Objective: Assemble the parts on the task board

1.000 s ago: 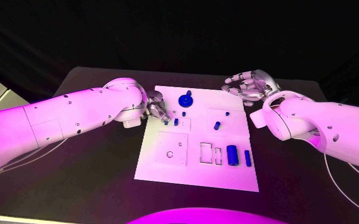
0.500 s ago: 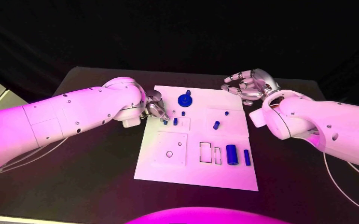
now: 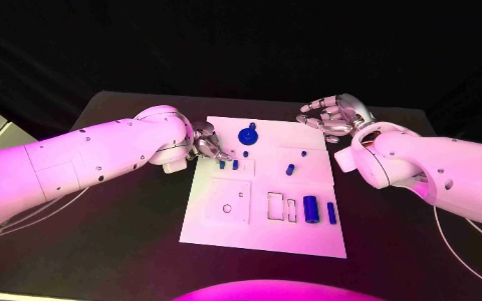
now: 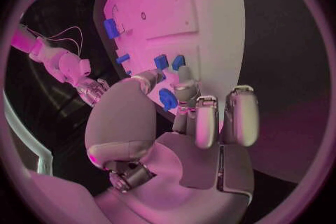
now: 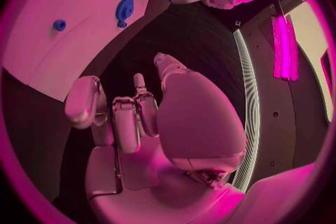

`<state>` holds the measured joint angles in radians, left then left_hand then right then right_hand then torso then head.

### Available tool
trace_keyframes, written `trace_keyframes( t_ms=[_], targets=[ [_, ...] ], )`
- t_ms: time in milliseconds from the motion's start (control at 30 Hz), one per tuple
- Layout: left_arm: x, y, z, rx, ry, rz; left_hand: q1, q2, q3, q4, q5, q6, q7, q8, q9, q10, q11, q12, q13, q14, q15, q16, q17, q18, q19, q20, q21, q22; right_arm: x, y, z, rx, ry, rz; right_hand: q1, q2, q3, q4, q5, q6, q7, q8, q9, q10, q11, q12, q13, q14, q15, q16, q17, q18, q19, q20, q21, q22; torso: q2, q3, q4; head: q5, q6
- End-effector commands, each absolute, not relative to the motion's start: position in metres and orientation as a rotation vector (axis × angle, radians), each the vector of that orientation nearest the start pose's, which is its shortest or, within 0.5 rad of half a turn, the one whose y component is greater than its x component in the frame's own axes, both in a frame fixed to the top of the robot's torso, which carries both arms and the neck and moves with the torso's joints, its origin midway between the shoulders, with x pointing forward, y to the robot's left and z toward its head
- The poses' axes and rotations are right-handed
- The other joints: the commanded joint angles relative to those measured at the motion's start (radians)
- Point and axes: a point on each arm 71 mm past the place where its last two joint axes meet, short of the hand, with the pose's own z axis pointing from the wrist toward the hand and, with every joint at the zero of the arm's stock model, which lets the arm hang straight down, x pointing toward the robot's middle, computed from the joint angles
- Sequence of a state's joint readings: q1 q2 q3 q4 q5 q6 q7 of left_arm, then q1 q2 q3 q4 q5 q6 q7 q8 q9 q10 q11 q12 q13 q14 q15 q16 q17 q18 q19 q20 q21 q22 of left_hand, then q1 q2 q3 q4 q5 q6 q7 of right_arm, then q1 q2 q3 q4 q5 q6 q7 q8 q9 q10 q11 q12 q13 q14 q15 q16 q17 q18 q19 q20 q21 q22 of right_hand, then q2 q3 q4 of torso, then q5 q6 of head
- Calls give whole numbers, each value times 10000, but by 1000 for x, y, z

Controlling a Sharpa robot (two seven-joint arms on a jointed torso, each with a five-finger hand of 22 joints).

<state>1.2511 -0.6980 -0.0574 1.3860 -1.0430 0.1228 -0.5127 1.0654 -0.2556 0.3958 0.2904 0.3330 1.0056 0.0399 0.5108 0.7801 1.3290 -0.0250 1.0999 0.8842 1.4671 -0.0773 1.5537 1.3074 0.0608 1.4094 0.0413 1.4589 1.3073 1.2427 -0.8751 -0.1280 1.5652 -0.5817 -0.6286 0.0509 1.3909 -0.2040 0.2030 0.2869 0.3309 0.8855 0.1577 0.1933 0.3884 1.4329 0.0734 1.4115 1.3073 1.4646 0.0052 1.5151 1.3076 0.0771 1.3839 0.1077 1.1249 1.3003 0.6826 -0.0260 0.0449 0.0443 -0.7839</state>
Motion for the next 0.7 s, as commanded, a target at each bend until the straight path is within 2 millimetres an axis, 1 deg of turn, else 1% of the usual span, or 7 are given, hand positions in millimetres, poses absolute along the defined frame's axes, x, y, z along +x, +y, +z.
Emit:
trace_keyframes(
  t_ms=[33,433,500,533,567,600,700],
  targets=[
    [508,182,-211,-2543,22415,-4748,-42,92,-397,23,-330,-93,81,-66,-19,-129,28,-111,-107,893,30,-79,2133,-52,-102,-12,-74,464,481,-225,-189,7184,15565,9619,-79,-5,-39,-4,40,-80,15,39,13,-56,9,-66,1054,751,-55,-21,1416,151,-7,-47,-65,-8,-10,15,-2,-2,24],
    [509,182,-197,-3316,21228,-6447,593,706,-1950,24,-465,-889,334,-41,13,-1178,259,-918,-1313,622,206,-518,1332,162,-807,126,-641,-393,482,-226,-189,7200,15516,9591,-96,-7,-46,1,39,-93,16,38,11,-63,10,-75,1046,749,-55,-25,1411,154,-12,-47,-84,-17,-2,20,-2,-43,101],
    [509,177,-192,-3257,20604,-7491,1443,735,-1792,-25,-363,-1809,703,-296,-105,-2689,606,-1988,-2498,-381,511,-1757,-644,617,-2636,318,-2066,-2431,482,-227,-189,7203,15492,9579,-101,-6,-47,2,41,-96,17,38,10,-64,11,-77,1044,746,-55,-31,1399,159,-24,-47,-115,-35,6,17,-3,-61,99],
    [509,175,-189,-3195,20283,-7921,2051,700,-1540,-6,-340,-2337,1036,-459,-244,-3464,889,-2296,-2657,-1383,772,-2773,-2018,878,-3975,497,-3201,-3821,482,-227,-189,7204,15482,9574,-101,-6,-47,2,41,-96,17,38,10,-64,11,-77,1044,746,-55,-31,1399,159,-24,-47,-115,-35,9,15,-5,-72,107],
    [509,172,-186,-3087,19842,-8441,2236,688,-1437,27,-344,-2418,1101,-462,-313,-3605,980,-2301,-2703,-1635,880,-2983,-2309,935,-4279,592,-3515,-4144,482,-228,-189,7207,15470,9564,-101,-6,-47,1,42,-98,17,38,10,-74,11,-88,1033,744,-55,-35,1392,163,-31,-47,-133,-46,17,8,-8,-75,112],
    [509,171,-185,-3009,19553,-8714,2968,609,-988,-97,-334,-2876,1207,-701,-581,-4594,1143,-2858,-3030,-3650,1030,-4874,-4702,1103,-5430,771,-4629,-5235,482,-228,-189,7210,15463,9556,-101,-6,-47,1,42,-98,17,38,10,-74,11,-88,1033,744,-55,-35,1392,163,-31,-47,-133,-46,21,5,-9,-73,111],
    [507,165,-179,-2463,18138,-9623,4033,123,137,-87,-404,-3359,1528,-979,-1378,-5569,1500,-3995,-4210,-5159,1473,-6199,-5760,1158,-6097,1231,-6188,-6127,482,-230,-189,7217,15437,9531,-99,-6,-46,-1,44,-99,17,39,9,-73,11,-86,1034,743,-55,-37,1389,163,-30,-47,-133,-45,13,8,7,-95,111]
  ],
)
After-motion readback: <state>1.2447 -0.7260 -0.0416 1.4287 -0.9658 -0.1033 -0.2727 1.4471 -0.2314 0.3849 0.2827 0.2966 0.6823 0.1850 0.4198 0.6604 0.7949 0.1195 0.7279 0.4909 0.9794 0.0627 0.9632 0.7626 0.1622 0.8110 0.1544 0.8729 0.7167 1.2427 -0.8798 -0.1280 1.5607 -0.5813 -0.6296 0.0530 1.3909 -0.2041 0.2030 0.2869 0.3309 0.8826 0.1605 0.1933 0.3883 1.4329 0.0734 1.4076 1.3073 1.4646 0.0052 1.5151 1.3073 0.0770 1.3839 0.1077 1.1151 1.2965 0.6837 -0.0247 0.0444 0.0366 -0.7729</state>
